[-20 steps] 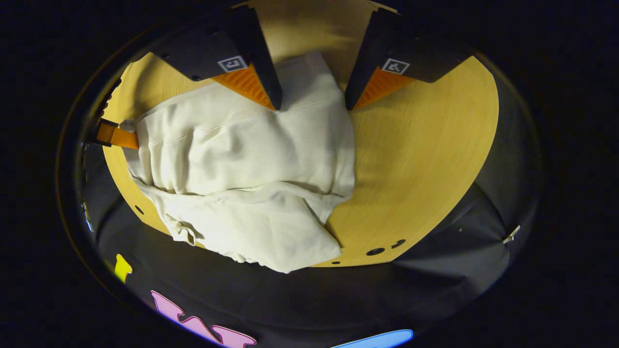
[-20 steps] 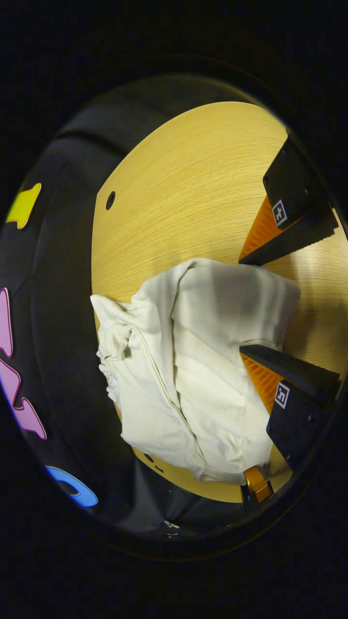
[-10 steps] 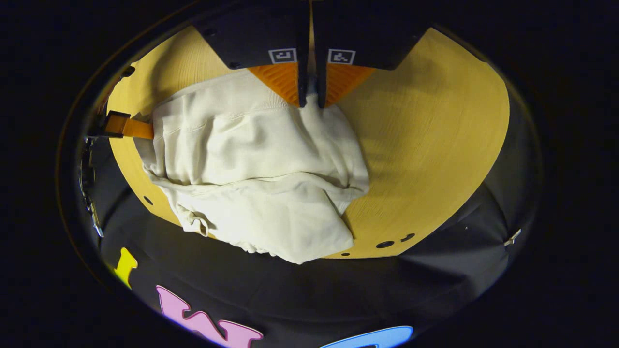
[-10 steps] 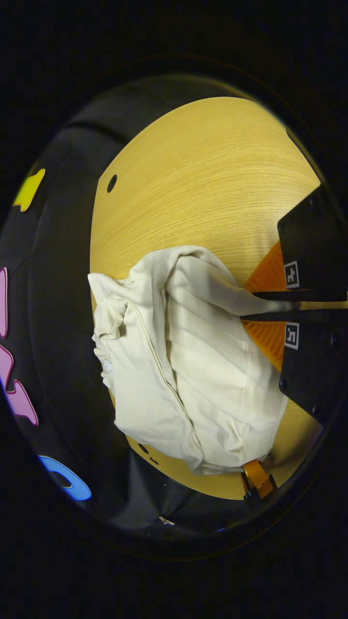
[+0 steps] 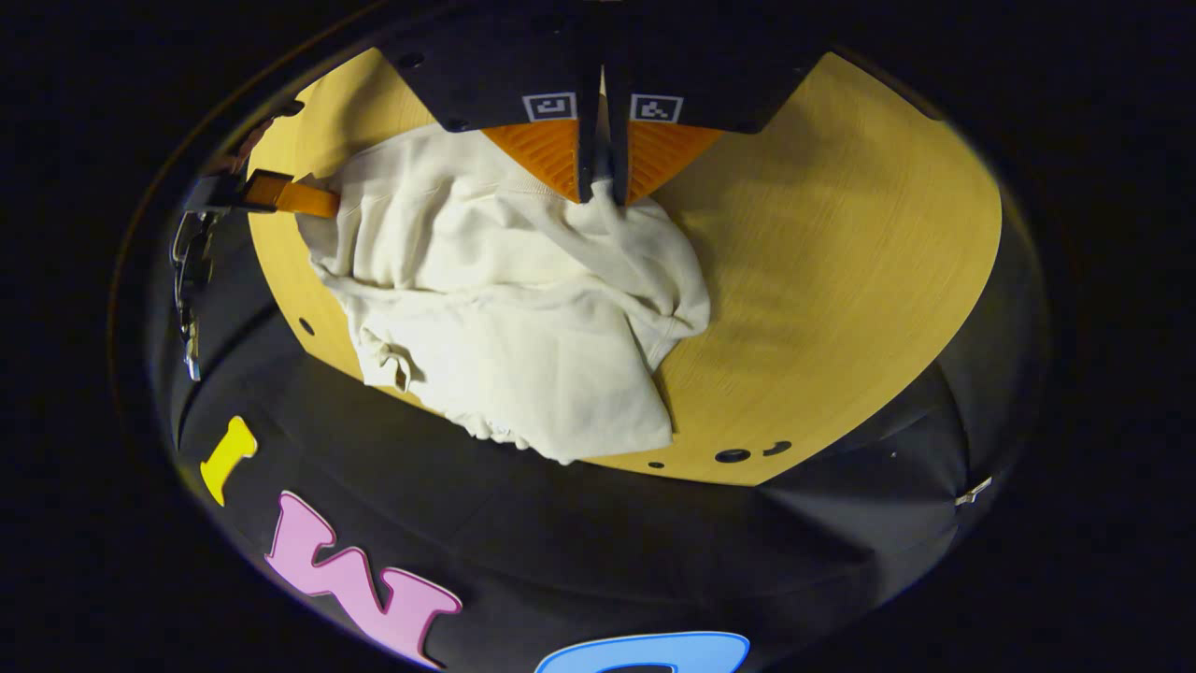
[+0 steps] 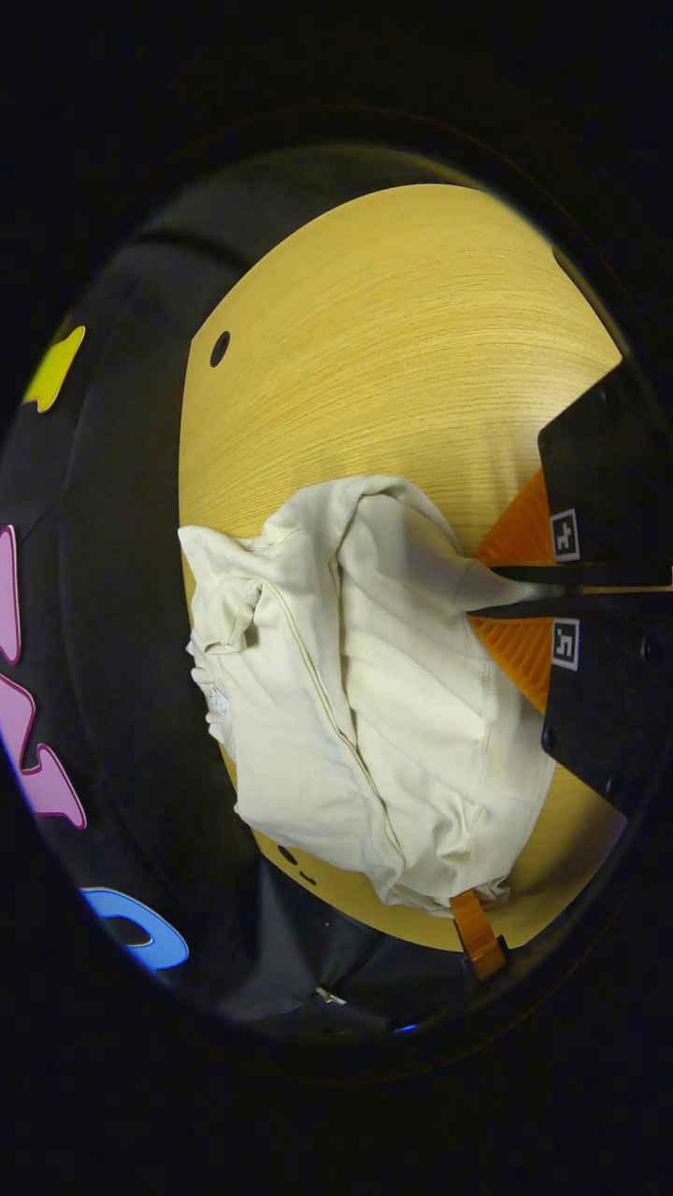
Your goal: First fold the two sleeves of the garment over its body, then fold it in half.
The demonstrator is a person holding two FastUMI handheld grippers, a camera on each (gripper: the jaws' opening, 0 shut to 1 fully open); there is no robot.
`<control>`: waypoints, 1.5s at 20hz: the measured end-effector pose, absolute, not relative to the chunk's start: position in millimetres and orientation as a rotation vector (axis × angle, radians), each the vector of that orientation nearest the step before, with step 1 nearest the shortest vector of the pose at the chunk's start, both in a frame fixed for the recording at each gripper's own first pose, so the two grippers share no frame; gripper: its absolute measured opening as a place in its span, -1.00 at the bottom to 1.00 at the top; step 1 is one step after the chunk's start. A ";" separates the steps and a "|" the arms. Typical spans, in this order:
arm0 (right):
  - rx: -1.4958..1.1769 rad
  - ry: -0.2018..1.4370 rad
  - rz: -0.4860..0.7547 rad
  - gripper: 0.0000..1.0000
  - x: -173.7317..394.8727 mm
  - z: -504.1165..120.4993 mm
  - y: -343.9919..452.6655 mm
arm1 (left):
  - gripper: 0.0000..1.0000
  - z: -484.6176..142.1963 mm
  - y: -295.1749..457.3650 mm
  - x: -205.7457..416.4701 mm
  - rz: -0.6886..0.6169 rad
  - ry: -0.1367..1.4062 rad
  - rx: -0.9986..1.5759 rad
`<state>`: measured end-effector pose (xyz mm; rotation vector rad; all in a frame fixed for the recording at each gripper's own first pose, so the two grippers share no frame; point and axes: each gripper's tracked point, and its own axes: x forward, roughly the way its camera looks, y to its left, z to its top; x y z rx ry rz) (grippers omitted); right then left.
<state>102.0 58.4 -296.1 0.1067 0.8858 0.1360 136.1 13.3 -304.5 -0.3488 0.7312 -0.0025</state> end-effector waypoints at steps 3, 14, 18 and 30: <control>0.105 0.850 0.168 -0.85 122.7 -279.2 70.5 | -0.87 -276.1 15.7 157.6 -0.005 0.676 -0.400; 0.191 0.700 0.168 -0.86 225.0 -222.2 92.0 | -0.87 -215.3 23.4 252.8 -0.036 0.526 -0.407; 0.206 0.646 0.146 -0.86 267.0 -206.4 93.1 | -0.87 -194.8 36.5 294.0 -0.028 0.474 -0.428; 0.173 0.509 0.069 -0.86 383.7 -224.3 105.1 | -0.88 -218.9 79.0 418.5 0.037 0.427 -0.454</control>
